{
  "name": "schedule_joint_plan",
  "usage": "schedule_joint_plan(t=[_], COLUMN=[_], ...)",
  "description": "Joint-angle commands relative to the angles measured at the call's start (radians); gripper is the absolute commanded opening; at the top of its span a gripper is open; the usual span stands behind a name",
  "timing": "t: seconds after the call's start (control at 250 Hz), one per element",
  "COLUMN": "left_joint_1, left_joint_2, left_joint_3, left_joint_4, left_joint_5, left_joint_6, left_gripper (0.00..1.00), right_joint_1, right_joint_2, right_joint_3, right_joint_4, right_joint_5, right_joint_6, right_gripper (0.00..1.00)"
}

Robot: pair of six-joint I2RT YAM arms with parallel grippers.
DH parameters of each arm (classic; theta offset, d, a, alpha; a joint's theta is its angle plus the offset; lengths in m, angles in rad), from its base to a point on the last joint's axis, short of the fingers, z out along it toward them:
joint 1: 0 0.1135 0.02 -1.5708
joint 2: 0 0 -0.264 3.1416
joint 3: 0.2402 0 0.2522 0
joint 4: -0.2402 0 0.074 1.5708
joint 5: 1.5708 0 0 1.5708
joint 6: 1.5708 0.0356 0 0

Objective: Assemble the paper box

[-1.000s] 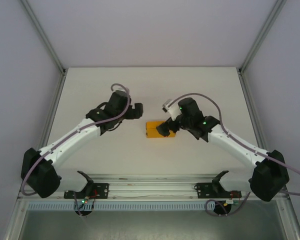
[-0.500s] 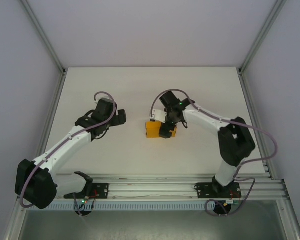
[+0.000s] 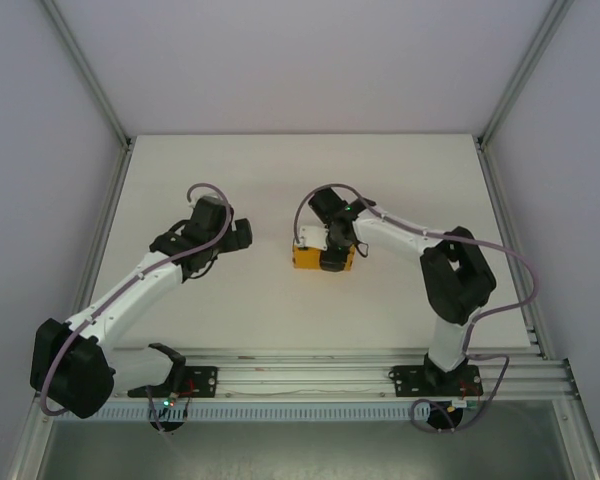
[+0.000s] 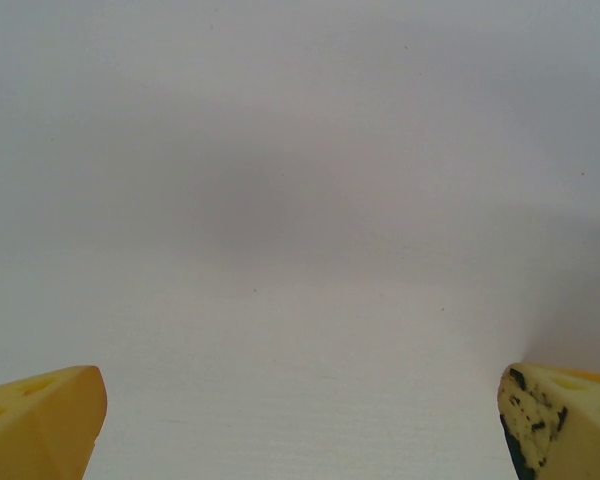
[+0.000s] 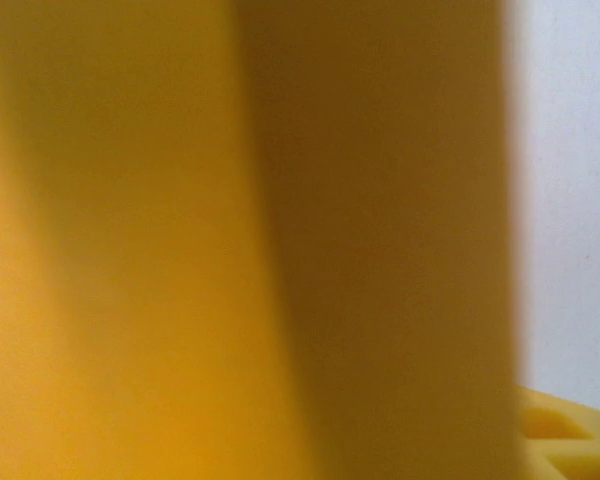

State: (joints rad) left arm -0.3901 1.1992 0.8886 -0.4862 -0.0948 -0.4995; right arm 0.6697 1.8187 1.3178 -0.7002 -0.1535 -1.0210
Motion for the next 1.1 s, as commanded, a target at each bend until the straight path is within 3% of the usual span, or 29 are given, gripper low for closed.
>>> schedule_joint_plan(t=[0.0,0.072,0.208,0.308,0.428,0.524,0.795,0.987,1.095], left_joint_1=[0.007,0.007,0.008,0.007,0.007,0.008,0.009,0.011,0.04], left_joint_2=[-0.014,-0.028,-0.053,-0.069,-0.092,-0.113,-0.105,-0.093,-0.082], left_joint_3=[-0.018,-0.025,-0.039,-0.054,-0.075,-0.112,-0.103,-0.082,-0.106], left_joint_4=[-0.027,-0.025,-0.027,-0.033,-0.018,0.055,0.09,0.094,0.176], left_joint_5=[-0.019,-0.019,-0.026,-0.031,-0.014,0.051,0.058,-0.057,-0.173], left_joint_6=[-0.011,-0.014,-0.019,-0.026,-0.034,-0.03,-0.016,0.001,0.035], left_gripper=[1.0,1.0,1.0,1.0,1.0,1.0,1.0,1.0,1.0], right_joint_1=[0.023,0.041,0.063,0.072,0.089,0.111,0.137,0.127,0.019], right_joint_2=[-0.034,-0.048,-0.026,-0.01,-0.037,-0.085,-0.21,-0.376,-0.52], right_joint_3=[-0.03,-0.066,-0.097,-0.097,-0.13,-0.153,-0.166,-0.324,-0.418], right_joint_4=[0.124,0.238,0.35,0.335,0.294,0.226,-0.009,0.216,0.397], right_joint_5=[0.187,0.273,0.39,0.39,0.333,0.278,0.05,0.102,0.099], right_joint_6=[0.017,0.017,-0.013,-0.008,-0.009,0.029,0.168,0.213,0.366], right_gripper=[0.58,0.51,0.56,0.58,0.75,1.0,1.0,1.0,1.0])
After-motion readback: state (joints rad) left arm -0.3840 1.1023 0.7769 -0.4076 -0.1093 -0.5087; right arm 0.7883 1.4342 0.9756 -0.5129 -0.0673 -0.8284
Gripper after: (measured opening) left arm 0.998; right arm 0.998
